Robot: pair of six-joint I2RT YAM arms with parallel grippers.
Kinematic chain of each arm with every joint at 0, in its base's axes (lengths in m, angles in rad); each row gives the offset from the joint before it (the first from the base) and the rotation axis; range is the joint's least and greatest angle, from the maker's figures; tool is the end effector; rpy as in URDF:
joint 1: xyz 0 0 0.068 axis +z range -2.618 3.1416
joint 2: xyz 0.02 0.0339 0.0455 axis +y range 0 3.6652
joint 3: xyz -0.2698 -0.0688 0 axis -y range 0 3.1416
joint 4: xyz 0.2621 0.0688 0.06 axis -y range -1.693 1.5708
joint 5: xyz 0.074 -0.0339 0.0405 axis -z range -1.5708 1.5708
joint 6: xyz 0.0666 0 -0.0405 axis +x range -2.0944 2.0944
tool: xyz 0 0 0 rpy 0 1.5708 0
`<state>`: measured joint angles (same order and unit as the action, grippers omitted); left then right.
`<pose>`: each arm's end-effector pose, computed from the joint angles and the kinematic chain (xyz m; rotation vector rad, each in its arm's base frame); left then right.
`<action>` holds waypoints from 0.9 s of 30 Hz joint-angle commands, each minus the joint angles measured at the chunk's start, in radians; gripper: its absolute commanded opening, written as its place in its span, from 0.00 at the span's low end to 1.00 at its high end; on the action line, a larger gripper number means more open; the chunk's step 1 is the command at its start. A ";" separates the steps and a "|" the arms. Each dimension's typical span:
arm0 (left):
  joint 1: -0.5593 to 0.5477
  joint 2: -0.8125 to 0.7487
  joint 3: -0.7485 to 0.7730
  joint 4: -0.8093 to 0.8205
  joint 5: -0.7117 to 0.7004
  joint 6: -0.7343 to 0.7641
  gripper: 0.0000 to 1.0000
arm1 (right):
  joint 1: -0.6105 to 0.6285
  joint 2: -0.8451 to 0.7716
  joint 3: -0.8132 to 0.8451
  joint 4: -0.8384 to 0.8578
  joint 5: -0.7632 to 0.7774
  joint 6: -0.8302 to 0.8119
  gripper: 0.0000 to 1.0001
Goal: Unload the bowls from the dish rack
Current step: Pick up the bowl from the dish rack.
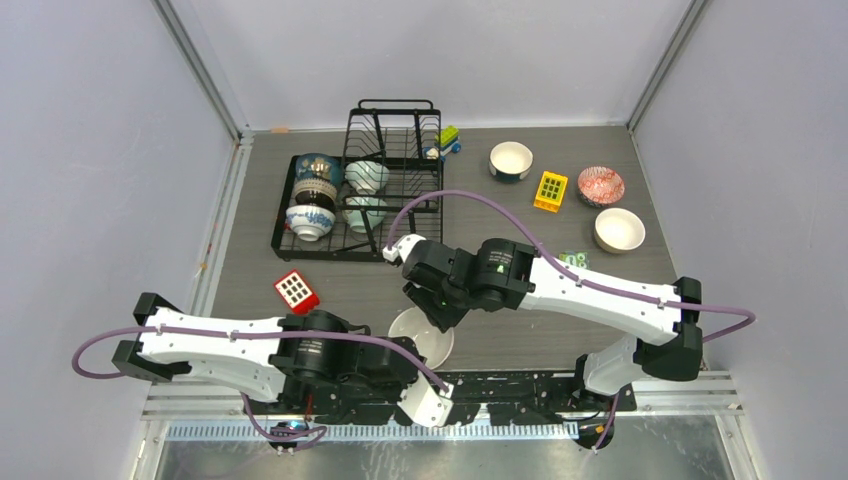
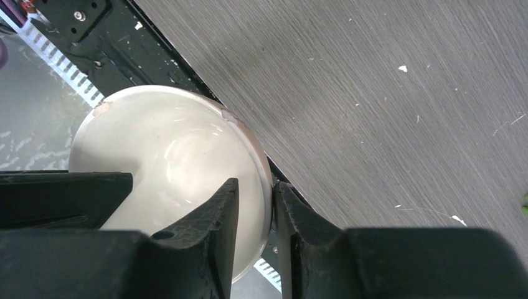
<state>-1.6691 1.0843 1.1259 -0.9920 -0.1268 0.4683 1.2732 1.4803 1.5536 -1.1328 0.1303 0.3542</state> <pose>-0.0146 -0.2344 0.3089 2.2026 1.2683 -0.3271 0.1024 0.3045 0.3391 -1.1440 2.4146 0.3878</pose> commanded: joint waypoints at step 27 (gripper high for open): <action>-0.009 -0.055 0.007 0.120 -0.074 -0.063 0.45 | 0.035 -0.009 -0.019 0.036 0.070 0.051 0.01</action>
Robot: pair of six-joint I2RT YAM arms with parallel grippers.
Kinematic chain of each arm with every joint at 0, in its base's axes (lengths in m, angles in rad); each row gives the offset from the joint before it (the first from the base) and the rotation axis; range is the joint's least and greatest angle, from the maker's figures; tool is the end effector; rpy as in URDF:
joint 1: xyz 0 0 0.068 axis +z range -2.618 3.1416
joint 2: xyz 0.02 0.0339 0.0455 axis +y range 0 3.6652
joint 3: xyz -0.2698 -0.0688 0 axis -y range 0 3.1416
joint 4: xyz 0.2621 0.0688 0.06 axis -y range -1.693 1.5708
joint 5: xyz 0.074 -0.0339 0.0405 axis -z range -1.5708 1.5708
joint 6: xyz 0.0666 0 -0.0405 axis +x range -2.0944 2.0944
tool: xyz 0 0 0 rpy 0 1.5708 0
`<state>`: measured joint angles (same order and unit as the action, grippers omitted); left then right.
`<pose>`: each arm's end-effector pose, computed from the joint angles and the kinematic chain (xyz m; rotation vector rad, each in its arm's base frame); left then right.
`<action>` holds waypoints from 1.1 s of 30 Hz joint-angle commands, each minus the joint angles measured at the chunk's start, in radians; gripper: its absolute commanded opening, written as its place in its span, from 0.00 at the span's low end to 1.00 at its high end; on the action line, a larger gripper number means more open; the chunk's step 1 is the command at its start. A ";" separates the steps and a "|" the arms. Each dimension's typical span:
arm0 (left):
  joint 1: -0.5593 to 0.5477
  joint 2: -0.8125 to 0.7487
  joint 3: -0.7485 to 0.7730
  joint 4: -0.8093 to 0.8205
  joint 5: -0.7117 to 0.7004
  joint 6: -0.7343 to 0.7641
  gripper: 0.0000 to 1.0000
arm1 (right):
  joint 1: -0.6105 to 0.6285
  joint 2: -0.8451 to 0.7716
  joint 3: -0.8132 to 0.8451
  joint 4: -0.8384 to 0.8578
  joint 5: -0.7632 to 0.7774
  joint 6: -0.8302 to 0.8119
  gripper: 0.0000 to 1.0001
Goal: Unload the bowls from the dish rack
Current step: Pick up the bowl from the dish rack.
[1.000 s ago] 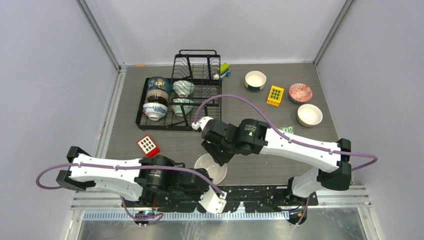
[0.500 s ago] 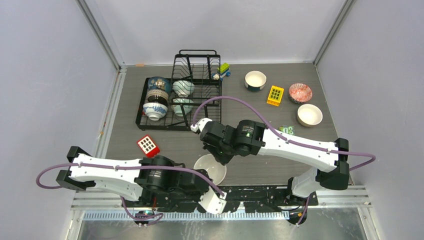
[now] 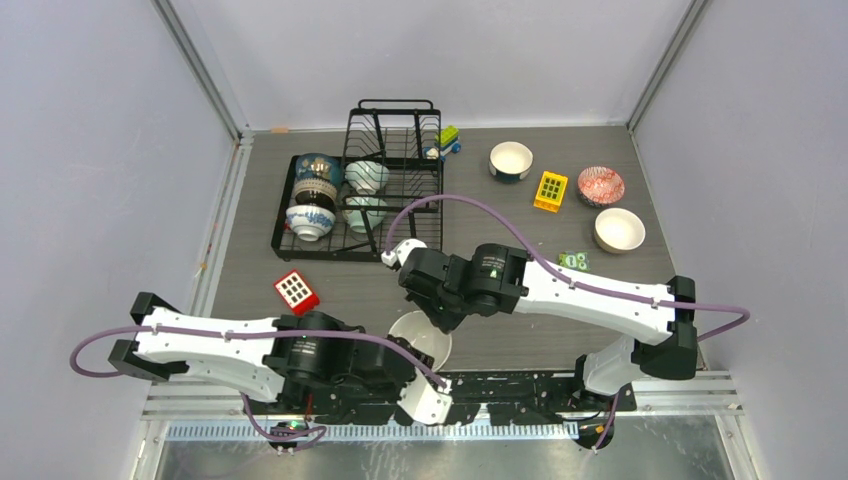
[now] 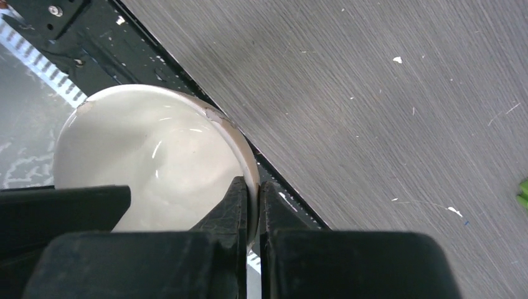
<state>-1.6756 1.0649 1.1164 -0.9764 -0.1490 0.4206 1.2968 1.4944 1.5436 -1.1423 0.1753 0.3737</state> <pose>-0.0144 -0.2319 0.3112 2.1463 1.3090 -0.3420 0.0984 0.3072 0.3314 -1.1401 2.4208 0.3252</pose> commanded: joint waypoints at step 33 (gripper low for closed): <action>-0.006 -0.234 -0.262 0.547 -0.484 -0.591 1.00 | -0.992 -0.472 -0.221 0.310 0.364 0.198 0.01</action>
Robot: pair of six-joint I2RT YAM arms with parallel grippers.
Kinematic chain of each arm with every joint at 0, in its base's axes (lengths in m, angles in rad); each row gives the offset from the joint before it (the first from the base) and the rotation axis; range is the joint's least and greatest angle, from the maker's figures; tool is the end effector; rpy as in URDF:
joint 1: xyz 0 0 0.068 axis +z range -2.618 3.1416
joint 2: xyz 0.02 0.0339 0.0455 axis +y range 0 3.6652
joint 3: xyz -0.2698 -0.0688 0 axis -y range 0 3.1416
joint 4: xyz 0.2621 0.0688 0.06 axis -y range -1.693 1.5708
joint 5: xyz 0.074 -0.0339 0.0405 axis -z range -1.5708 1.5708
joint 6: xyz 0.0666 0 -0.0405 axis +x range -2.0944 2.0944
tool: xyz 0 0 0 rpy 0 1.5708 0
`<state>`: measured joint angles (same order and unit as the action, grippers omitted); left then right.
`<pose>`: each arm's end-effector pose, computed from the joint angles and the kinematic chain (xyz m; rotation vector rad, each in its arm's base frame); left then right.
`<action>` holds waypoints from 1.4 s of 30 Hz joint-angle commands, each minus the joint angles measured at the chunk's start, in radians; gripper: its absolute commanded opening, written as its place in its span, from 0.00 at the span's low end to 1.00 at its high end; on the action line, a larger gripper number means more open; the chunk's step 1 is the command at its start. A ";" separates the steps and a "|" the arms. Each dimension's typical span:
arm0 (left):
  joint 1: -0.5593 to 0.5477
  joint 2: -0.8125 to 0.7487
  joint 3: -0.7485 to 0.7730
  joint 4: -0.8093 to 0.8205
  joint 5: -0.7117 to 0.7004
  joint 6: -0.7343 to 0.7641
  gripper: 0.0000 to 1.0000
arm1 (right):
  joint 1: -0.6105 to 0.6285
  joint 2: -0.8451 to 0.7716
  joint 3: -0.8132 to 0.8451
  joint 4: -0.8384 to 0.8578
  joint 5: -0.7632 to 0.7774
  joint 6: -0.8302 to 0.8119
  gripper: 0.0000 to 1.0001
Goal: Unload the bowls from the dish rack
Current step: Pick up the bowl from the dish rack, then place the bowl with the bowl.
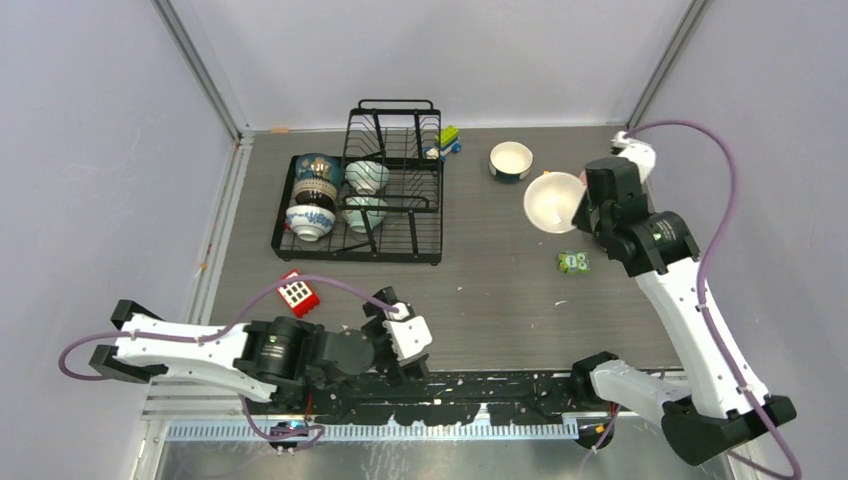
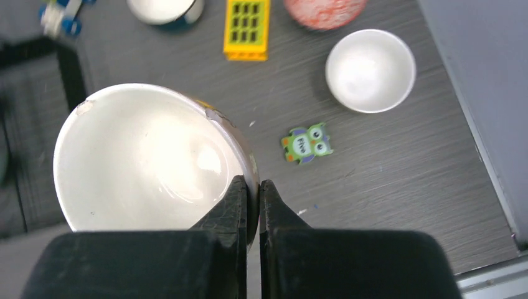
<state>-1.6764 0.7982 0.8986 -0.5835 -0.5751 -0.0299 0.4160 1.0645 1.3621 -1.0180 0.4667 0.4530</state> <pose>0.0148 -0.2042 0.3323 1.2093 1.6030 -0.5160 0.2156 0.0625 0.3956 0.2760 2.1840 -0.0547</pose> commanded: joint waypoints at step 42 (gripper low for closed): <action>-0.005 0.062 -0.291 0.224 -0.332 -0.783 1.00 | -0.791 0.311 -0.352 0.600 -0.137 0.530 0.01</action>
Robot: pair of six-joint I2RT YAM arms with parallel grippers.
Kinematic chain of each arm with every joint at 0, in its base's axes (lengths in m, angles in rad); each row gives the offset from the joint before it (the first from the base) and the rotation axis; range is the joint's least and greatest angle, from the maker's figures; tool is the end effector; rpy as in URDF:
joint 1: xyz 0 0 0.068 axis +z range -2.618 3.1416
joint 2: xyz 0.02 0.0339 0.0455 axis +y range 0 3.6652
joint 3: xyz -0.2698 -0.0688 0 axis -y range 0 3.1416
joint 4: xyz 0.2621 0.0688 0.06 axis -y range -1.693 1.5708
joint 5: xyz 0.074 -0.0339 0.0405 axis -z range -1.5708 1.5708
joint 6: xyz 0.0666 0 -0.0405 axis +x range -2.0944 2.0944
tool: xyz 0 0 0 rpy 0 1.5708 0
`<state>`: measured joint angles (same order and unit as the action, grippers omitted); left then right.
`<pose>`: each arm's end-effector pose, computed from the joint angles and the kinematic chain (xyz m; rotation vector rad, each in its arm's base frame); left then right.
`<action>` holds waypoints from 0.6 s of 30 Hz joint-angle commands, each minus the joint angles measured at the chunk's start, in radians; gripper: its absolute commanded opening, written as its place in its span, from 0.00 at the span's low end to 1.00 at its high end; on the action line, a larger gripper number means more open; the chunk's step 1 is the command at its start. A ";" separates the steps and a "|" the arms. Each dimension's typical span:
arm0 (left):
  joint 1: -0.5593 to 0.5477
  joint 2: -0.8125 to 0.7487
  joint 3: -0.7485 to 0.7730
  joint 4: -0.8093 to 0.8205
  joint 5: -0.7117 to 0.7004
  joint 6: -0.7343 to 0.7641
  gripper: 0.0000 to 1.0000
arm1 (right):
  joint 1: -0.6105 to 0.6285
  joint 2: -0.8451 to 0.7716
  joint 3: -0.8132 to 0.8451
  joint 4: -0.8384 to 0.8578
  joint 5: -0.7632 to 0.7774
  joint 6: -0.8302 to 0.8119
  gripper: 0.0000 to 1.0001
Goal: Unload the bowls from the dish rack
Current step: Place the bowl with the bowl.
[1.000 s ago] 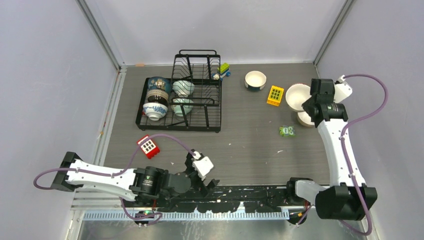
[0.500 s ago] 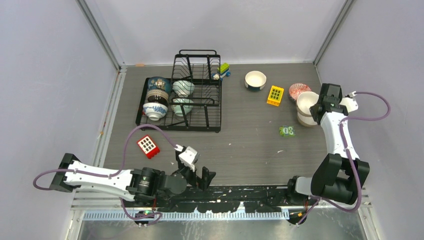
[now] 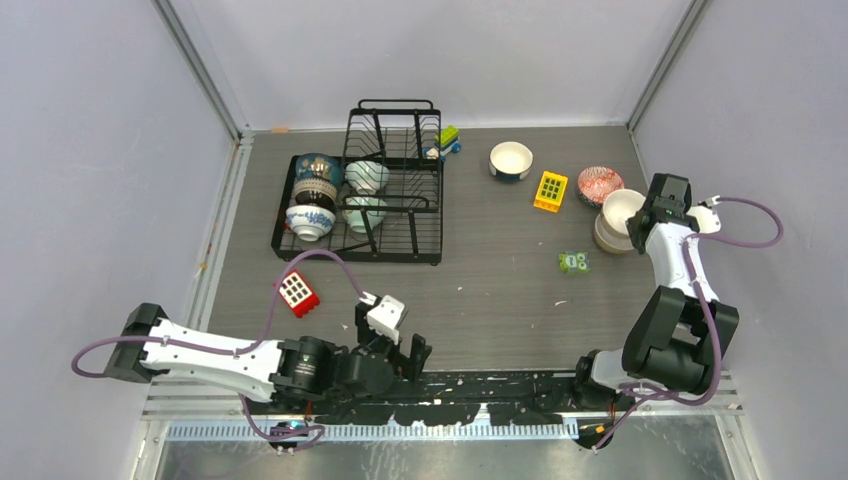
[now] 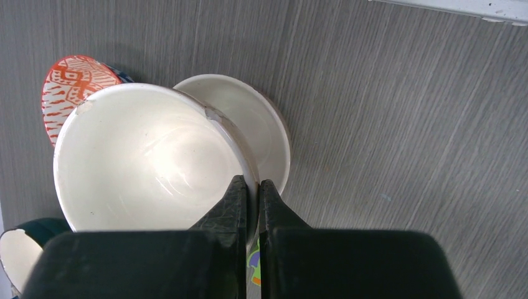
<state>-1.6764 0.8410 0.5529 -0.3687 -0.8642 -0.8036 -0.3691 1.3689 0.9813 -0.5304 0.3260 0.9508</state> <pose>0.0292 -0.2055 0.2261 0.4307 1.9875 -0.6253 0.2856 -0.1334 0.2254 1.5929 1.8325 -0.1466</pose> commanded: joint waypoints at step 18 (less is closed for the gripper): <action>-0.005 0.110 0.100 0.012 -0.015 0.015 1.00 | -0.007 0.061 0.018 0.137 0.021 0.002 0.01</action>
<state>-1.6764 0.9428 0.6094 -0.3717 -0.8623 -0.7952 -0.3706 1.4292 0.9813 -0.4862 0.3199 0.9451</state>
